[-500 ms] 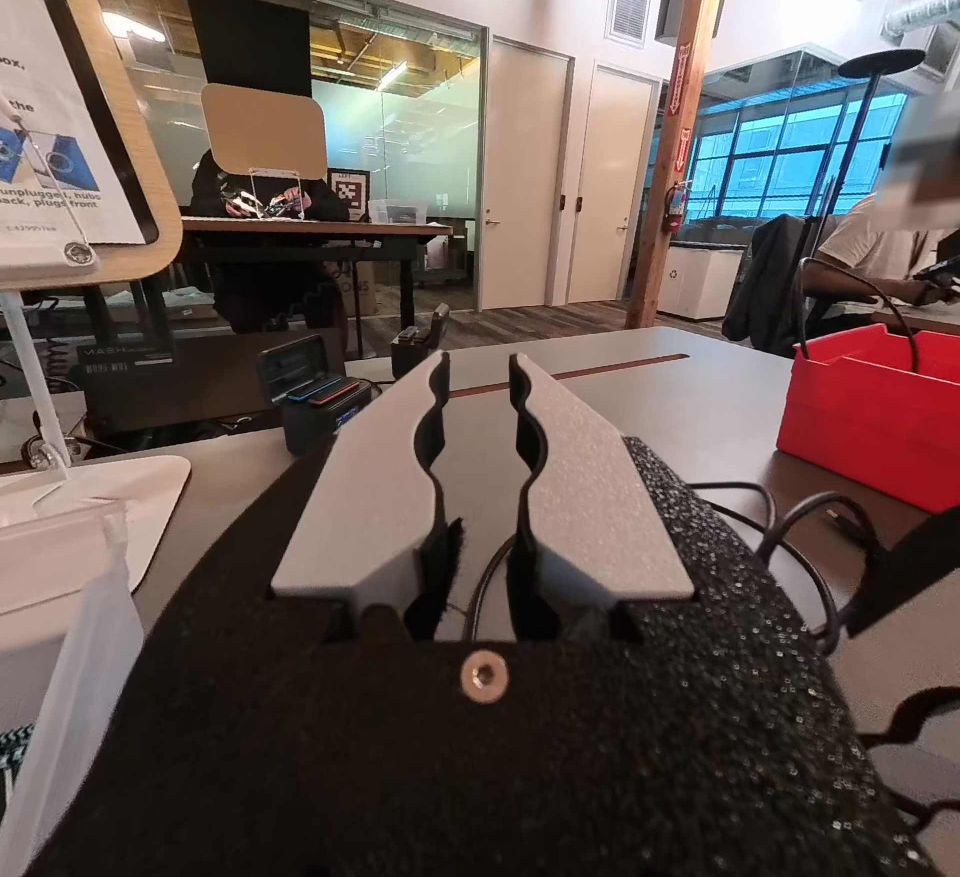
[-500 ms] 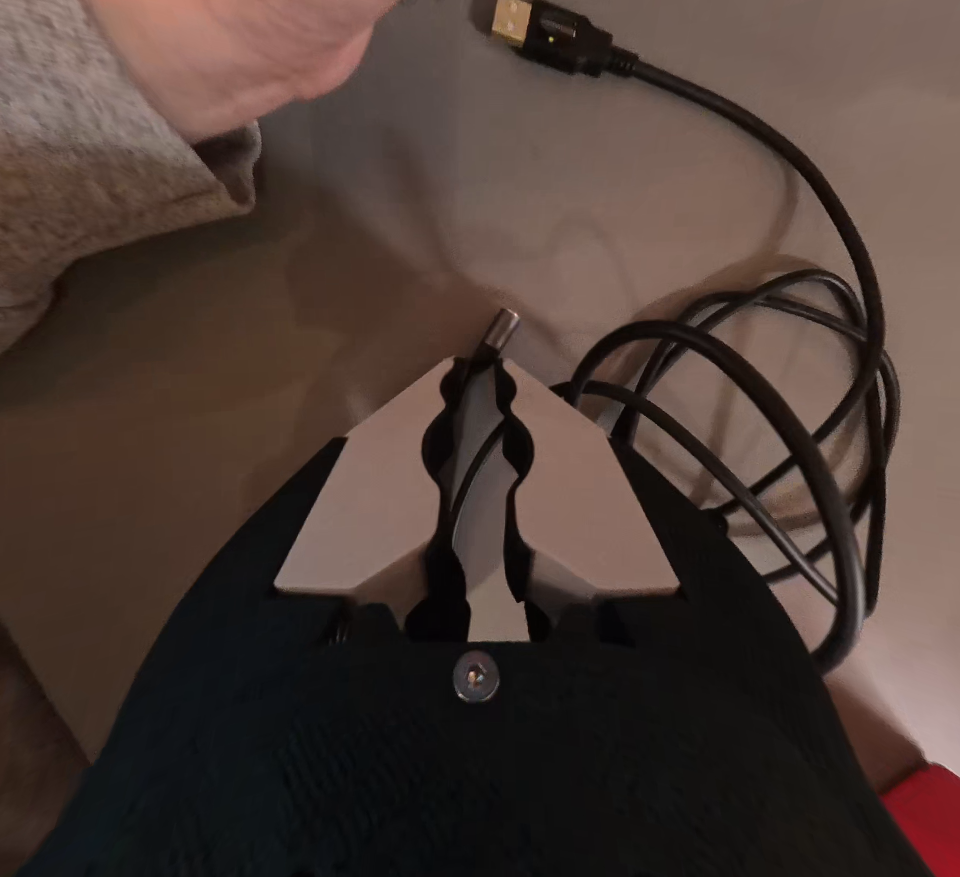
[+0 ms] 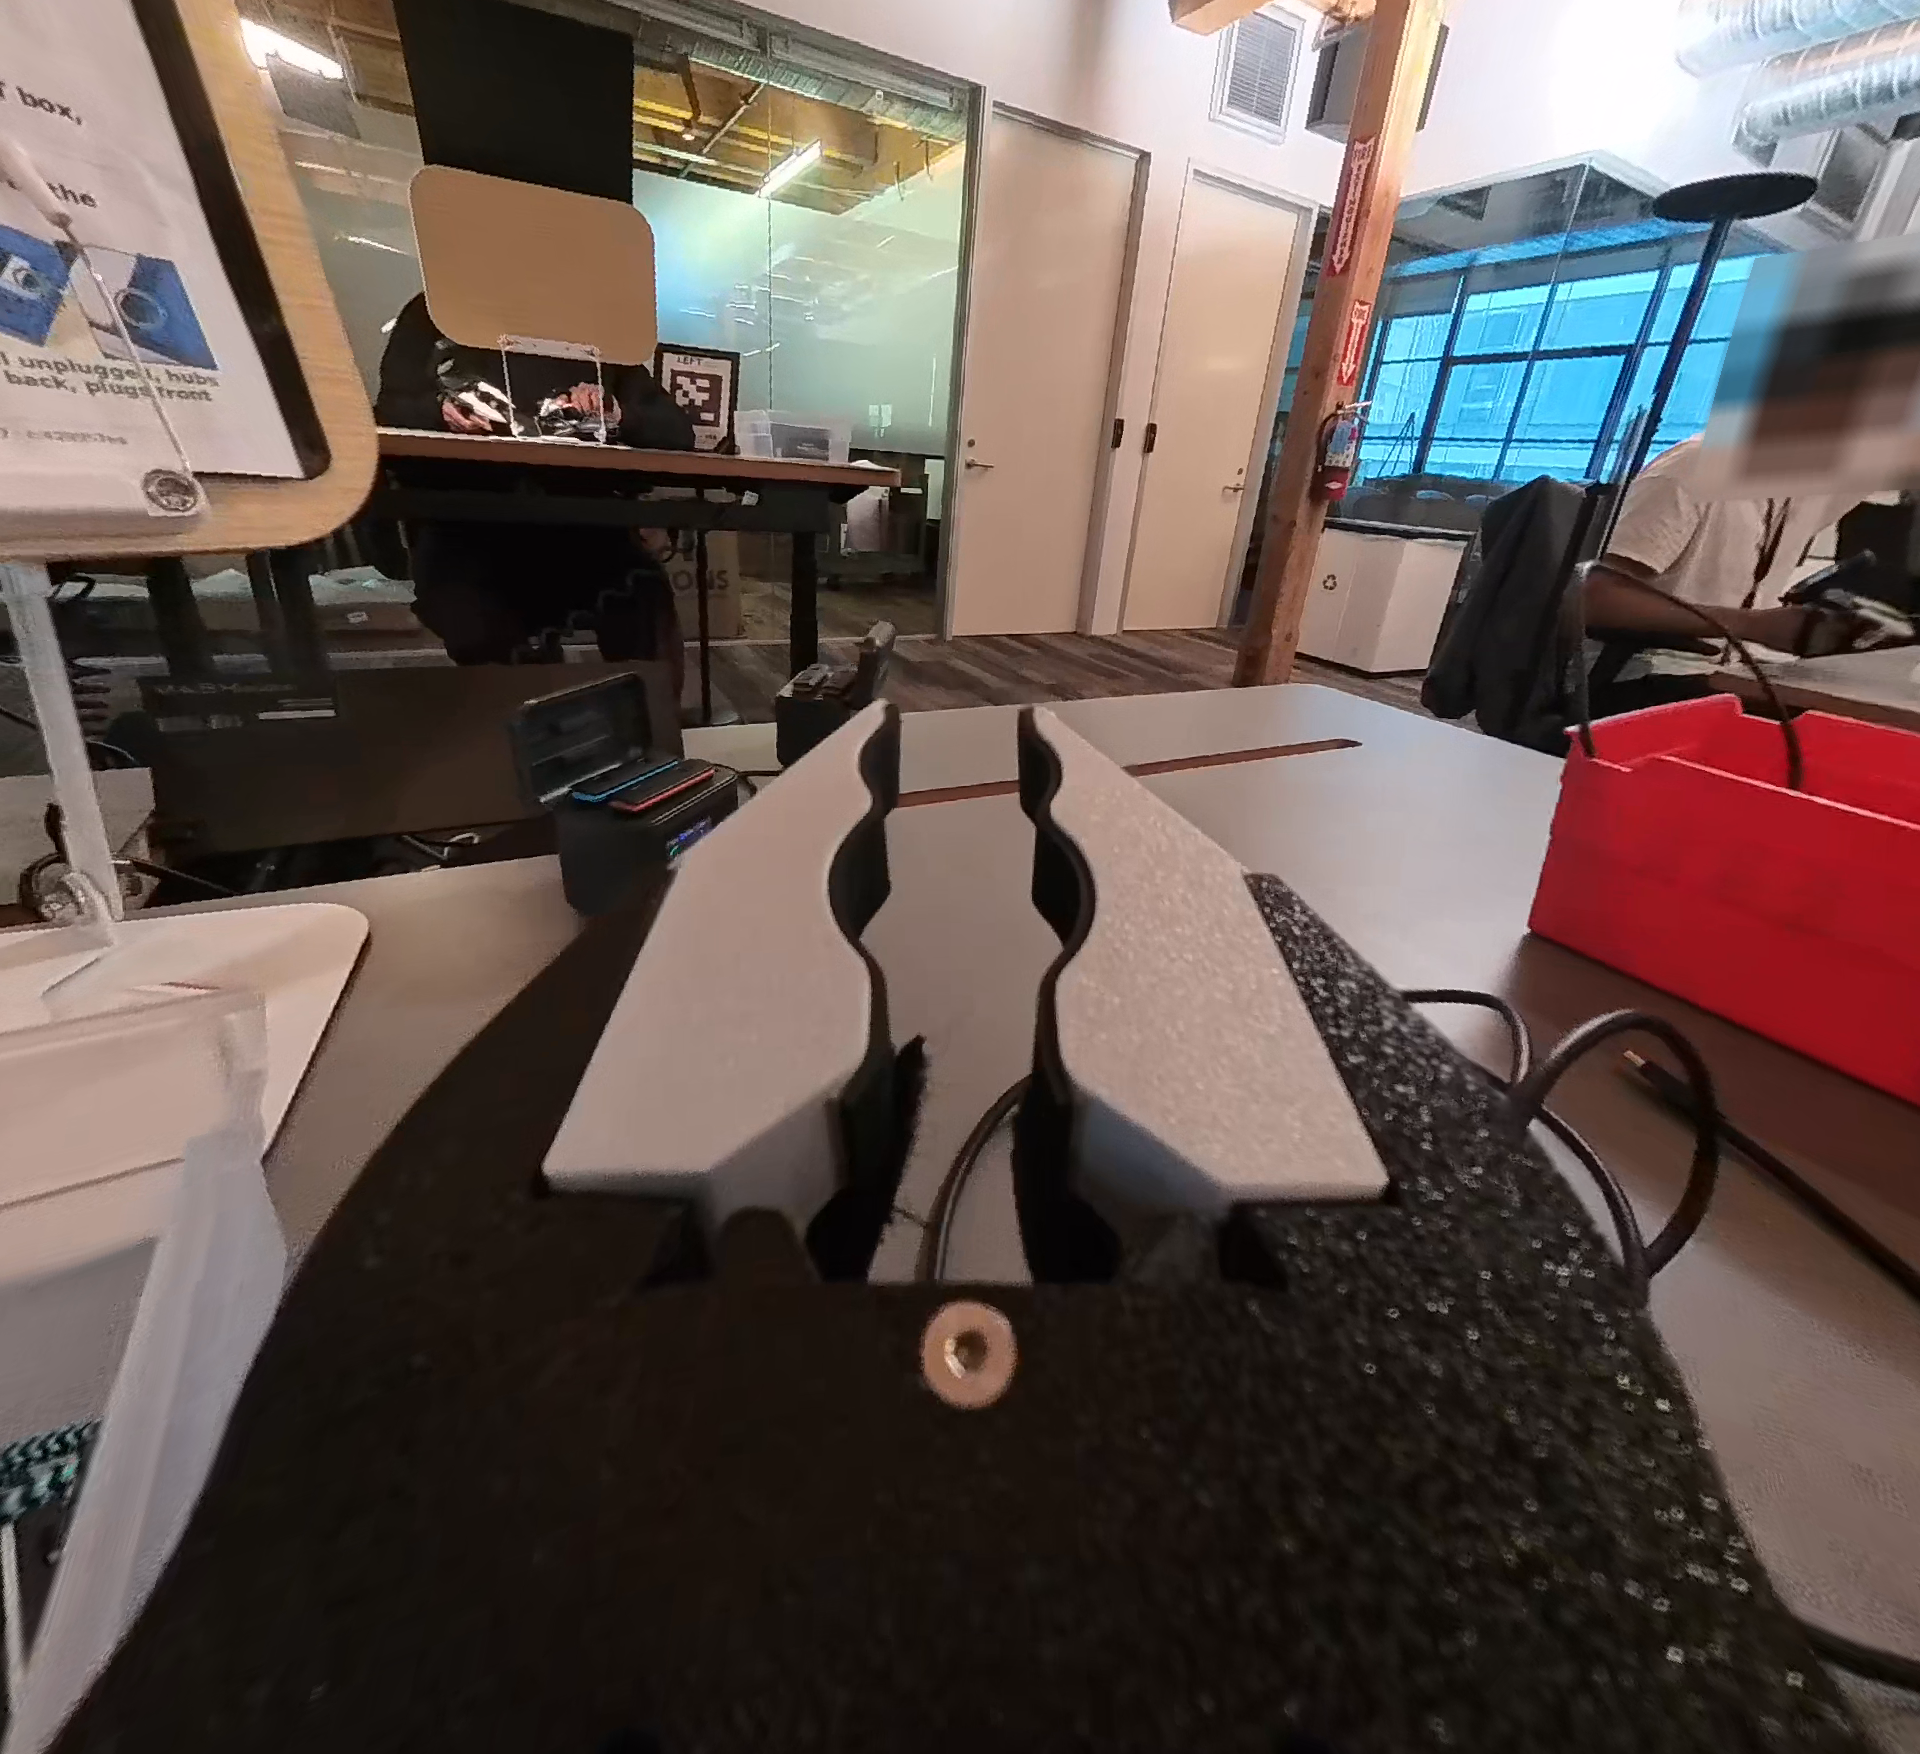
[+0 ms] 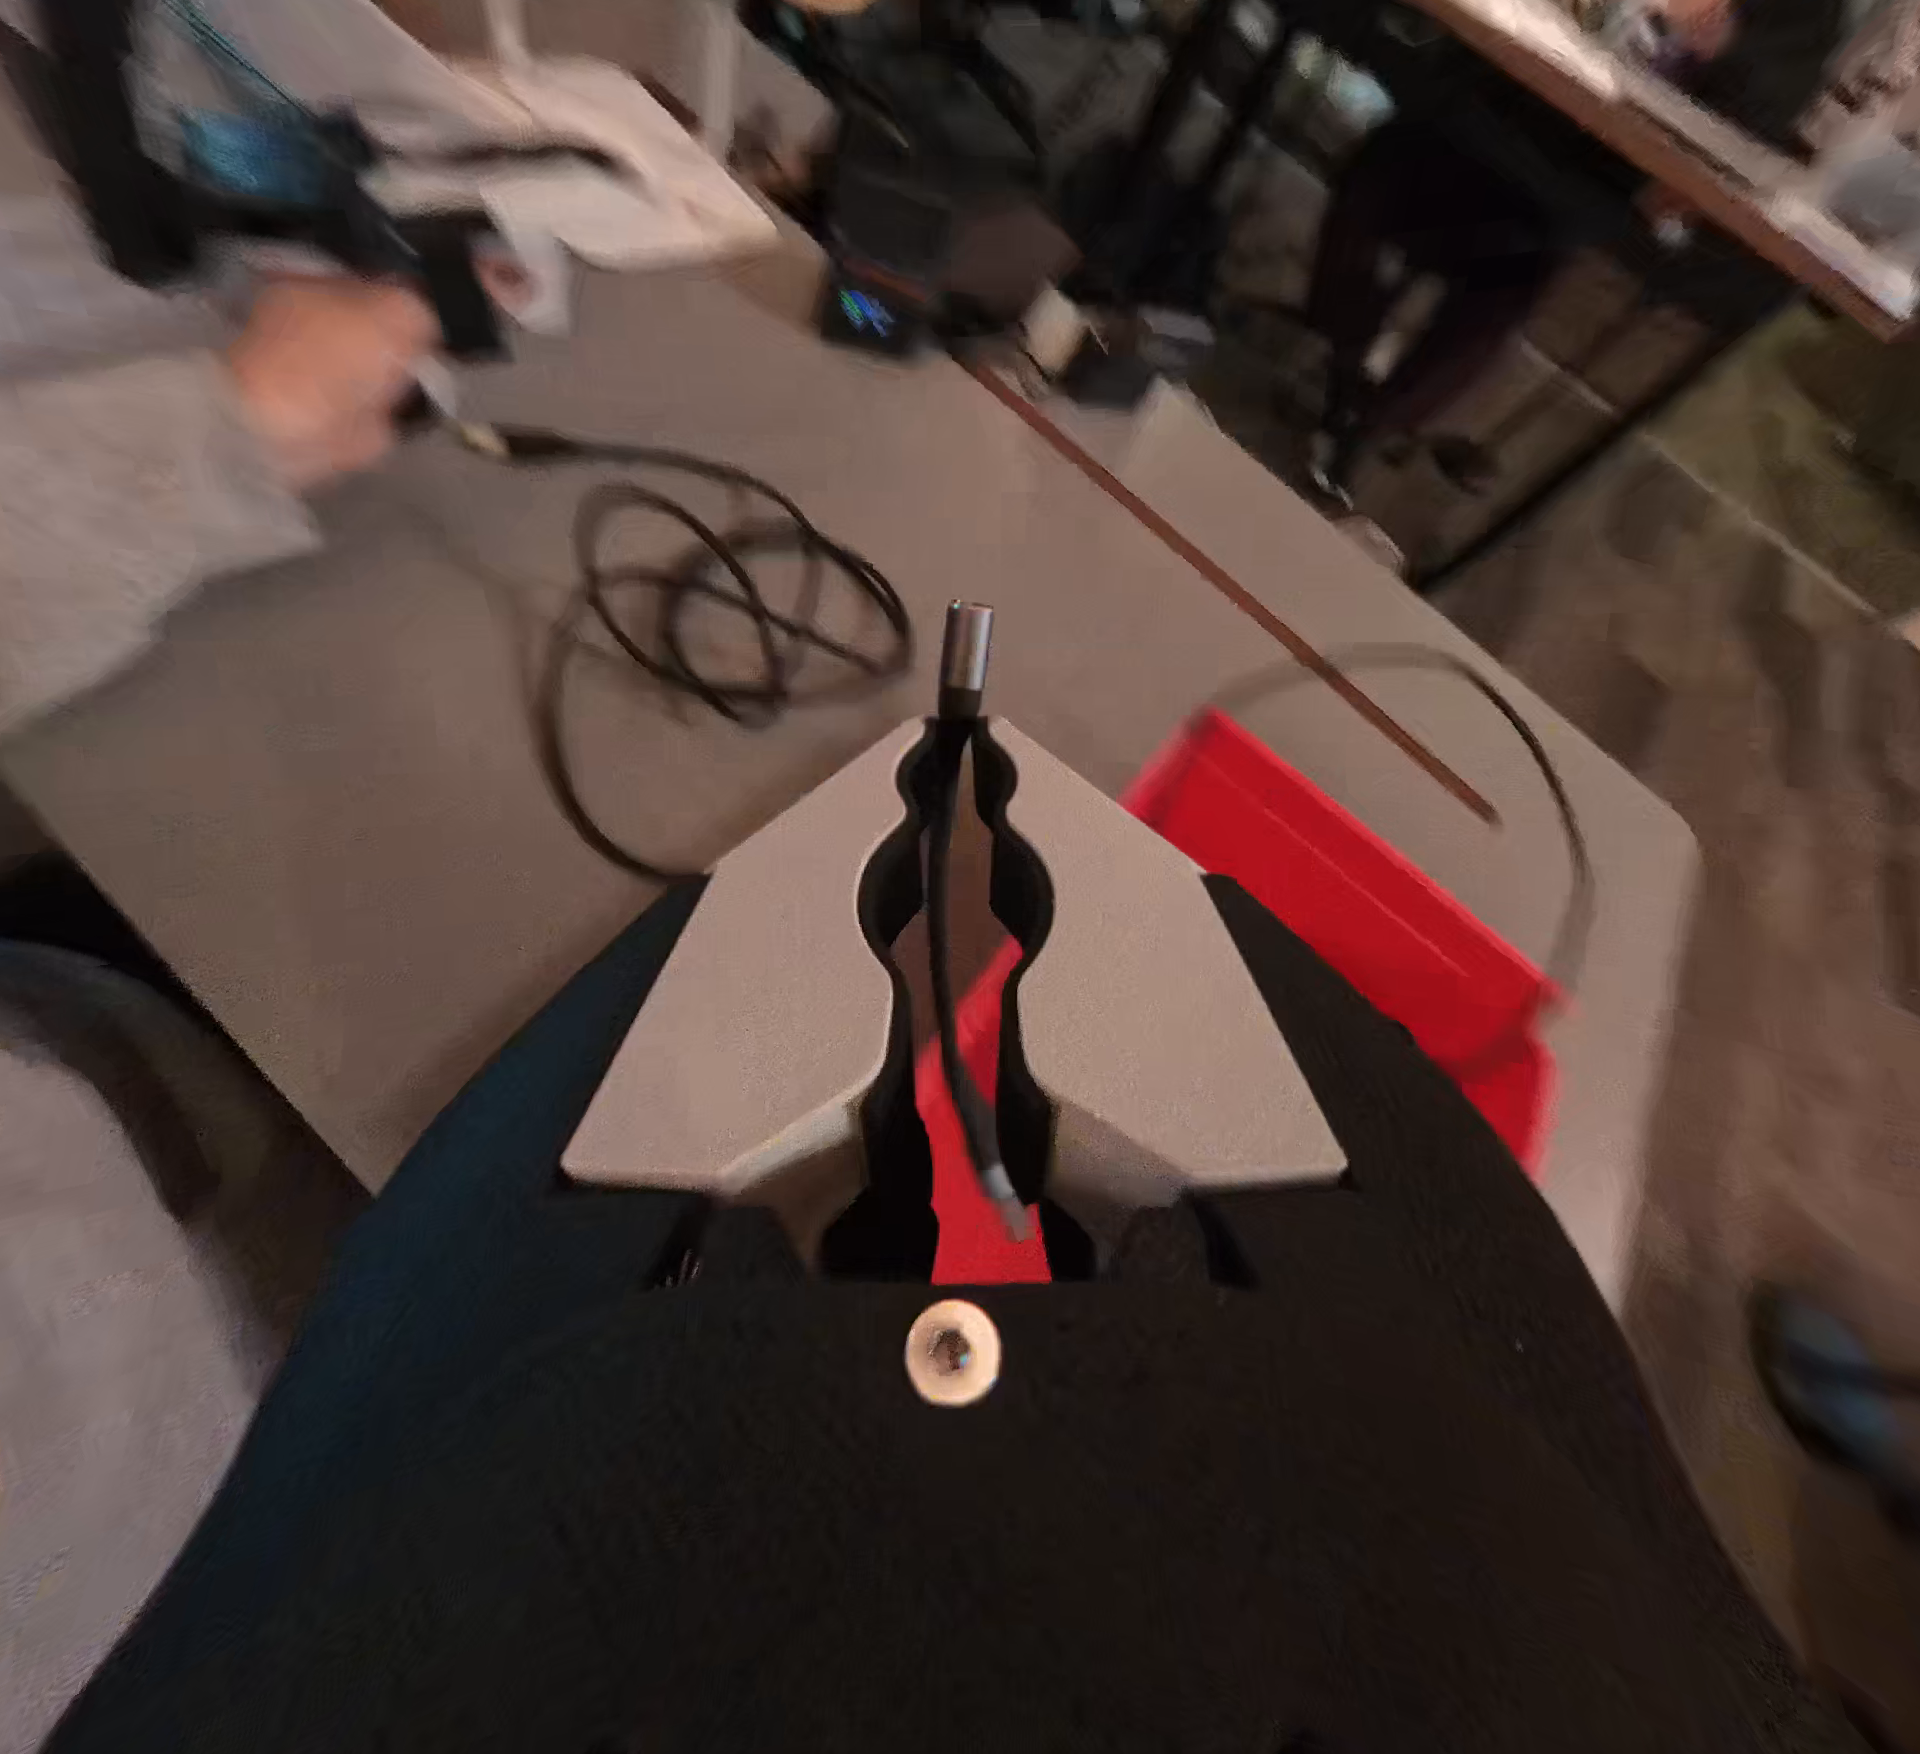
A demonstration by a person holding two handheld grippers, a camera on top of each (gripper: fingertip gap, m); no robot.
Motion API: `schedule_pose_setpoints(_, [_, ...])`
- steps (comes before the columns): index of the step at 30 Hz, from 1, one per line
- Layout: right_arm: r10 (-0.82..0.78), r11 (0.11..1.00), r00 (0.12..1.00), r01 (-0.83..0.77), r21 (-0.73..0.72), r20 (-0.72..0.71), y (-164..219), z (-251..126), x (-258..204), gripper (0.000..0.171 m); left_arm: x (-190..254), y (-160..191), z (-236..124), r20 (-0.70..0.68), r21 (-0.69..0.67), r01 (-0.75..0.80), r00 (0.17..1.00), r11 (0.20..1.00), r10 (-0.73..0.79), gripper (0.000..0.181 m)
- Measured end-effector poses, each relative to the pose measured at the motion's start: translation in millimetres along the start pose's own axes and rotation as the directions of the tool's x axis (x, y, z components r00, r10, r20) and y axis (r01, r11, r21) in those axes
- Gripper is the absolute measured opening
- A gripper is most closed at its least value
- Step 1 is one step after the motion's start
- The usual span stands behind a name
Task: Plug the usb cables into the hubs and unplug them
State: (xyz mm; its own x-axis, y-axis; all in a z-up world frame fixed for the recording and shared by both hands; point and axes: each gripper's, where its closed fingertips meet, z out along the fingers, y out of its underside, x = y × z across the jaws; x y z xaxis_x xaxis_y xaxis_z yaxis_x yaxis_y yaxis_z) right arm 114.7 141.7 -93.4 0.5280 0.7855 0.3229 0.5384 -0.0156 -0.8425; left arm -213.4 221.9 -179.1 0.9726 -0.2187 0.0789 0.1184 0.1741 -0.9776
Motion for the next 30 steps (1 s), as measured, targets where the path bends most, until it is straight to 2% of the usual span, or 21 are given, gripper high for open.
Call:
schedule_pose_setpoints(3, [0.018, 0.986, 0.999, -0.025, -0.166, -0.049, 58, -12, 34, 0.004, 0, -1, -1, -0.001, 0.003, 0.0, 1.0, 1.0, 0.0, 0.02])
schedule_pose_setpoints(7, [0.005, 0.937, 0.991, -0.051, -0.345, -0.134, 128, -5, 68, 0.004, 4, 4, 1, -0.011, -0.014, -0.012, 1.0, 1.0, 0.012, 0.019])
schedule_pose_setpoints(11, [0.018, 0.911, 0.986, -0.084, -0.404, -0.166, 167, 13, 82, 0.005, 10, 10, 4, -0.028, -0.04, -0.036, 0.999, 0.999, 0.035, 0.019])
schedule_pose_setpoints(12, [0.05, 0.916, 0.985, -0.112, -0.385, -0.168, 169, 18, 82, 0.012, 10, 11, 4, -0.03, -0.044, -0.045, 0.999, 0.998, 0.043, 0.019])
schedule_pose_setpoints(14, [0.127, 0.929, 0.978, -0.175, -0.327, -0.164, 160, 24, 80, 0.059, 11, 11, 4, -0.032, -0.048, -0.059, 0.998, 0.997, 0.057, 0.018])
schedule_pose_setpoints(16, [0.135, 0.962, 0.978, -0.167, -0.215, -0.159, 130, 27, 77, 0.091, 10, 8, 3, -0.025, -0.041, -0.075, 0.997, 0.996, 0.074, 0.017])
schedule_pose_setpoints(19, [0.029, 0.999, 0.998, -0.031, -0.026, -0.056, 67, 38, 41, 0.106, 6, -2, -1, -0.019, -0.019, -0.088, 0.996, 0.996, 0.088, 0.014])
schedule_pose_setpoints(21, [-0.111, 0.994, 0.991, 0.111, 0.008, 0.073, 42, 55, -3, 0.116, 0, 2, -2, -0.014, -0.07, -0.115, 0.993, 0.991, 0.114, 0.009])
schedule_pose_setpoints(23, [-0.244, 0.966, 0.951, 0.256, -0.037, 0.191, 38, 79, -42, 0.128, -5, 26, 1, -0.028, -0.236, -0.121, 0.993, 0.964, 0.117, 0.012])
schedule_pose_setpoints(25, [-0.332, 0.926, 0.895, 0.369, -0.075, 0.299, 43, 104, -74, 0.133, -7, 55, 1, -0.046, -0.409, -0.074, 0.997, 0.91, 0.061, 0.022])
schedule_pose_setpoints(26, [-0.361, 0.906, 0.863, 0.414, -0.084, 0.354, 47, 115, -90, 0.133, -8, 61, 2, -0.029, -0.44, -0.033, 0.999, 0.897, 0.023, 0.03])
schedule_pose_setpoints(28, [-0.392, 0.871, 0.814, 0.478, -0.112, 0.429, 57, 138, -113, 0.134, 0, 61, 4, -0.057, -0.447, 0.044, 0.995, 0.893, -0.077, 0.032])
schedule_pose_setpoints(30, [-0.388, 0.847, 0.778, 0.512, -0.143, 0.494, 69, 158, -131, 0.136, -2, 70, 2, -0.027, -0.494, 0.088, 0.993, 0.865, -0.116, 0.039])
